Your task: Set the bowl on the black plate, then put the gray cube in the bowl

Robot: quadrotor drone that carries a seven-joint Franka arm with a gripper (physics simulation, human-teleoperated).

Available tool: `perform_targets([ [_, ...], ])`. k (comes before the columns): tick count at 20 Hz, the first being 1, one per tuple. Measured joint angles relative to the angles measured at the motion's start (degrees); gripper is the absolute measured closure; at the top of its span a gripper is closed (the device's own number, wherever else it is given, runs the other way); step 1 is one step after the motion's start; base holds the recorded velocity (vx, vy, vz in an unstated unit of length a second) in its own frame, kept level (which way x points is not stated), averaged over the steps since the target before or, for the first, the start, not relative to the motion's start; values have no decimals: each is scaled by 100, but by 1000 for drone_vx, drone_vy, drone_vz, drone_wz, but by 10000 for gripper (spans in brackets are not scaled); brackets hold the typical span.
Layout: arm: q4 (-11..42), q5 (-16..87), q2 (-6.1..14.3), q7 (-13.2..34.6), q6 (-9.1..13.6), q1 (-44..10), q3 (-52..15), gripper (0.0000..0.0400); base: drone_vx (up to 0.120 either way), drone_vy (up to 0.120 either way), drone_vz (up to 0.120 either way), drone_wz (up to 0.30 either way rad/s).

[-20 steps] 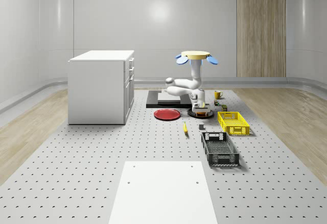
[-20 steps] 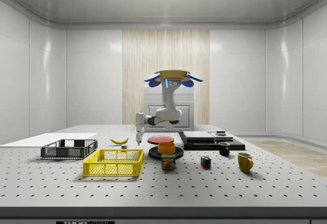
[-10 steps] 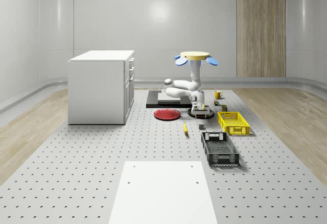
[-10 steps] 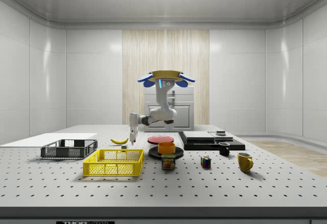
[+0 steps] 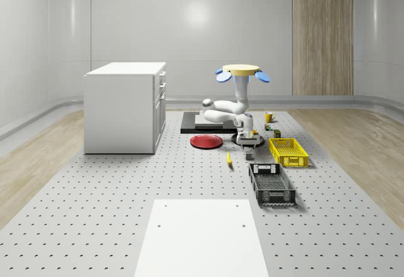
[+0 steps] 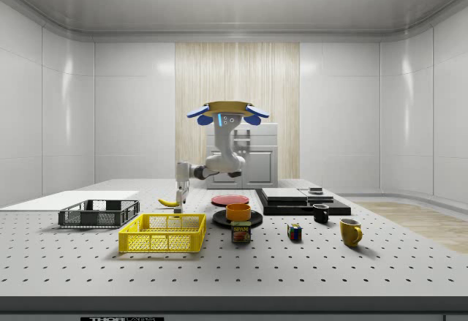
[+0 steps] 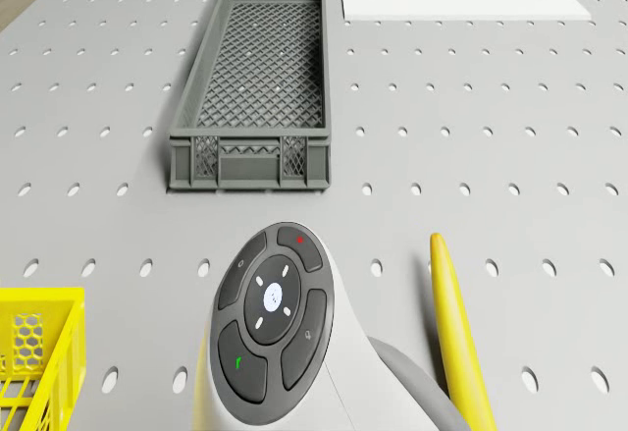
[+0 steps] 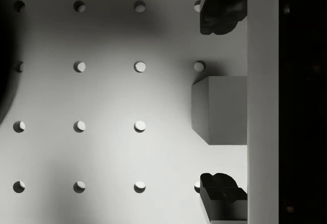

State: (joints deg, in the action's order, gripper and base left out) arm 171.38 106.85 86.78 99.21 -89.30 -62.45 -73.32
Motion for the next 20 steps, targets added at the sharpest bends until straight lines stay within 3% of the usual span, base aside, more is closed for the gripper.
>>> perform_targets([
  [4,0,-2,5,1,-5,-2,-1,0,120,0,0,0],
  [8,-1,-4,10,3,-10,-3,-3,0,40,0,0,0],
  [20,-153,709,95,-22,-258,-78,735,0,0,0,0,0],
])
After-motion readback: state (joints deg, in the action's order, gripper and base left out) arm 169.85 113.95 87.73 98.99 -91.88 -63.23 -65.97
